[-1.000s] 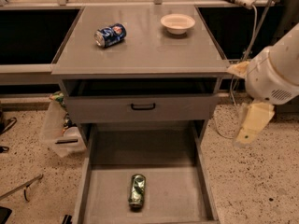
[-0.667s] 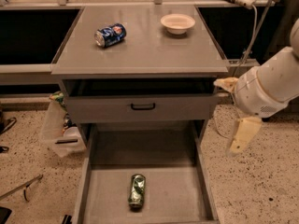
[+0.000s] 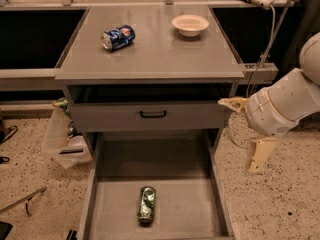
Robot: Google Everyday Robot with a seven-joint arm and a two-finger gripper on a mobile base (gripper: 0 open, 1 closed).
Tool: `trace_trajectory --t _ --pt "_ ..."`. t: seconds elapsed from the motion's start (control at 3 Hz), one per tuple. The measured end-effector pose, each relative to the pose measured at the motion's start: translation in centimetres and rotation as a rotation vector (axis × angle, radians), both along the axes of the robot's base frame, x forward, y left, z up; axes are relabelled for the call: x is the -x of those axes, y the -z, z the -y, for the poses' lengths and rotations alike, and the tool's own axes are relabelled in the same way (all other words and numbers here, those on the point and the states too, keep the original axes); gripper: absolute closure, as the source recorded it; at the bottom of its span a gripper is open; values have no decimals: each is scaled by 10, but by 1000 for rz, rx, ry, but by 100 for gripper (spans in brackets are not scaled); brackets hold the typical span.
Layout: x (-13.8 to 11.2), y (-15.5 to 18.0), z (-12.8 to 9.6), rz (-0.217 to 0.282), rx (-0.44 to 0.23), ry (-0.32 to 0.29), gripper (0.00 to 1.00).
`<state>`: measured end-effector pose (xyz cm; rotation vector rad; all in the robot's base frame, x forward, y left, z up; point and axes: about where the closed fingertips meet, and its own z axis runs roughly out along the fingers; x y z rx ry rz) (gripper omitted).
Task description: Pick green can from middle drawer and place on counter
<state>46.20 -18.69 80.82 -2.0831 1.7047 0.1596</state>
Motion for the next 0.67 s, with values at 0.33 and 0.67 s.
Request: trace_trajectory --t 0.33,0.67 --pt "0 0 0 0 0 0 0" --pt "0 13 -7 30 -15 -36 0"
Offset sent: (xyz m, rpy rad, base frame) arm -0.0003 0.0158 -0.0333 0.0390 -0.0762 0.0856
